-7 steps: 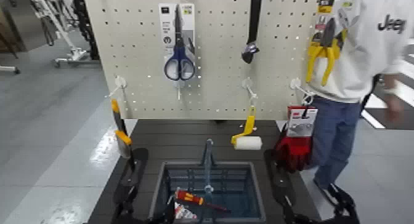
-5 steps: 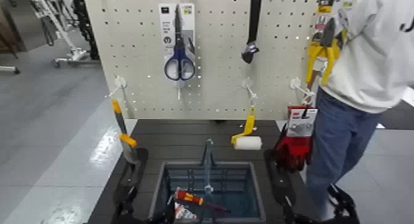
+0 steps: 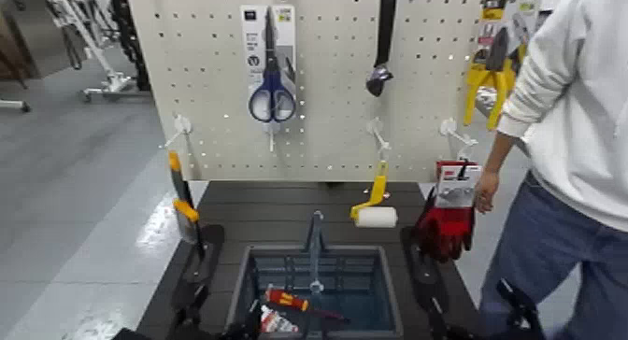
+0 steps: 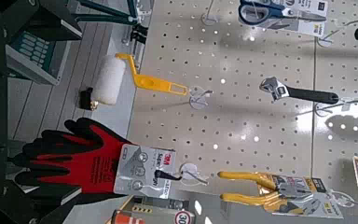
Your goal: Put the yellow paint brush into the crate.
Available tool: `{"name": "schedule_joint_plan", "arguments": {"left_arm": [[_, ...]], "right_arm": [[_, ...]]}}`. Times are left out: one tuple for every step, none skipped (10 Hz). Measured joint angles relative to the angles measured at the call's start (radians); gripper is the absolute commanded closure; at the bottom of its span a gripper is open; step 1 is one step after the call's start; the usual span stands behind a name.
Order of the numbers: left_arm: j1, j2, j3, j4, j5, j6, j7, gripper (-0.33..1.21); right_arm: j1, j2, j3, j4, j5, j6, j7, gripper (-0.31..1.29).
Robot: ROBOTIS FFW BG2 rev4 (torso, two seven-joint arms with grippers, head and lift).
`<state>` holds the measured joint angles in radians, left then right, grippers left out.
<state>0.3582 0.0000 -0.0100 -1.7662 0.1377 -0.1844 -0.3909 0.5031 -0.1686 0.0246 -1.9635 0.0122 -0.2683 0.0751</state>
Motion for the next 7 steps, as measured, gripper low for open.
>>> {"name": "schedule_joint_plan", "arguments": {"left_arm": [[-0.01, 0.0, 0.028, -0.009, 0.017, 0.044, -0.026, 0.22], [-0.023, 0.0, 0.057, -0.023, 0.028, 0.102, -0.057, 0.22], [-0.042, 0.0, 0.087, -0.034, 0.039, 0.155, -0.082, 0.22], [-0.064, 0.0, 0.115, -0.037, 0.057, 0.198, -0.103, 0.22], [-0.086, 0.001, 0.147, -0.037, 0.078, 0.233, -0.127, 0.22], [-0.107, 0.009, 0.18, -0.033, 0.097, 0.262, -0.163, 0.22], [-0.127, 0.018, 0.212, -0.03, 0.103, 0.282, -0.187, 0.22]], "right_arm": [[0.0, -0.001, 0.001, 0.0, -0.001, 0.002, 0.001, 0.15], [0.0, -0.001, 0.002, 0.0, -0.003, 0.004, 0.002, 0.15], [-0.001, -0.002, 0.003, 0.0, -0.004, 0.006, 0.002, 0.15], [-0.002, -0.002, 0.004, 0.0, -0.005, 0.009, 0.002, 0.15], [-0.003, -0.002, 0.006, 0.0, -0.006, 0.01, 0.002, 0.15], [-0.007, -0.002, 0.009, 0.002, -0.006, 0.012, 0.002, 0.15], [-0.011, -0.001, 0.012, 0.005, -0.006, 0.013, 0.003, 0.15]]}}
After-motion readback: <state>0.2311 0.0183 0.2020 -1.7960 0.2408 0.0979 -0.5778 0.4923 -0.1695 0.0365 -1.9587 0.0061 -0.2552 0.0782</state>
